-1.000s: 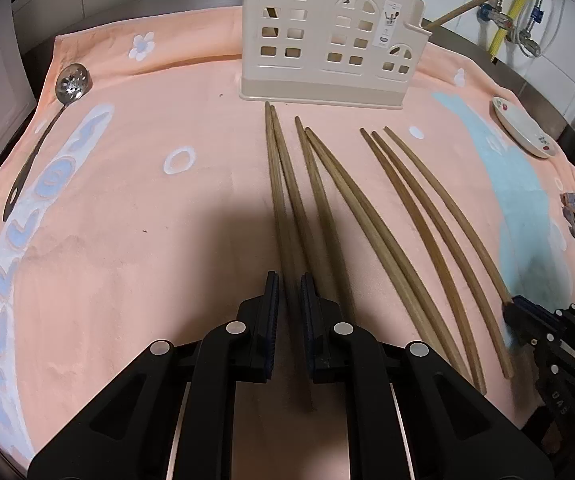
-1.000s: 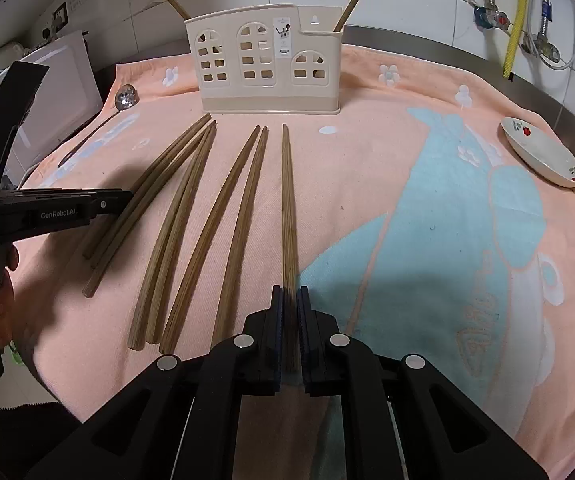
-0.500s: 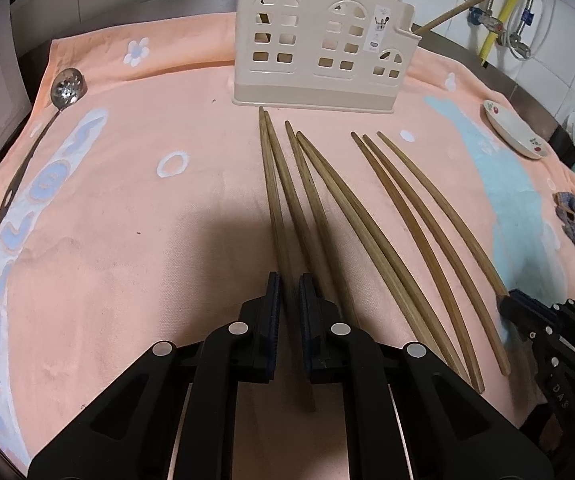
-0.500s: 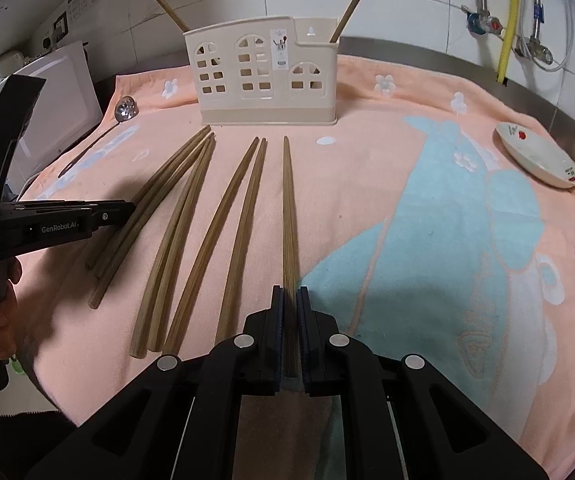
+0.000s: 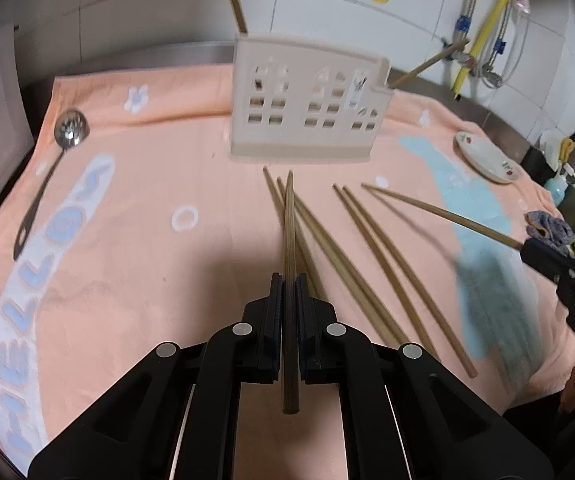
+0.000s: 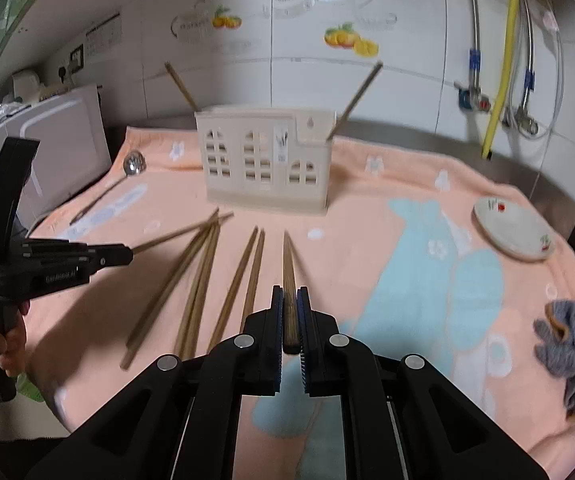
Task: Organize utensils
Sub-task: 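Lift both held chopsticks and carry them toward the white holder, then drop both chopsticks into the white holder by opening both tools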
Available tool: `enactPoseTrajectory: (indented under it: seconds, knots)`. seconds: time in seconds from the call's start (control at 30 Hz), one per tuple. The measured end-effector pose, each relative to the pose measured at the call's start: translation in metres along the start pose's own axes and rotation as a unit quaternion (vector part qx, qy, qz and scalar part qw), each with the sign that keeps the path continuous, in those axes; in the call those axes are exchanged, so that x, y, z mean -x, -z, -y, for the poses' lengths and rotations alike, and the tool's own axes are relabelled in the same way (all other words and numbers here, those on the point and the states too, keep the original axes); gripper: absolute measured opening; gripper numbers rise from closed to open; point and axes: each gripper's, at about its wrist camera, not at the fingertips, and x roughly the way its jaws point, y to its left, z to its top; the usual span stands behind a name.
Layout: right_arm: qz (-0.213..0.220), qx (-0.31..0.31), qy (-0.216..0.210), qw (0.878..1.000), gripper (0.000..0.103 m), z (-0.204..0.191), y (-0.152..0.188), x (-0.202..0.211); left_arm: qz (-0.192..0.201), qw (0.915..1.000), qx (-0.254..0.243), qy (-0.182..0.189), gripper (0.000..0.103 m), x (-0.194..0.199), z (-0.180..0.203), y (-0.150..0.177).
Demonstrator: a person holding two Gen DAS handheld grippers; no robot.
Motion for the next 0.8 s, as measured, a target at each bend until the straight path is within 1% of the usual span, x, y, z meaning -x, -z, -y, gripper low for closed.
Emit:
enactPoseTrajectory:
  seconds: [0.27, 0.5, 0.63, 0.8]
  knots:
    - [0.031, 0.005, -0.008, 0.999, 0.007, 0.004, -0.032, 0.01, 0.043, 0.9986, -0.032, 0.003, 0.005, 0.024, 0.007, -0.02]
    - [0.037, 0.006, -0.039, 0.999, 0.007, 0.011, -0.065, 0.01, 0.071, 0.996, -0.053, 0.006, 0.005, 0.038, 0.01, -0.044]
    - [0.041, 0.008, -0.059, 0.997, 0.007, 0.017, -0.092, 0.013, 0.082, 0.9944, -0.065, 0.016, 0.005, 0.045, 0.012, -0.062]
    - [0.047, 0.023, -0.082, 0.995, 0.007, 0.026, -0.135, 0.025, 0.099, 0.9908, -0.087, 0.029, 0.005, 0.06, 0.019, -0.09]
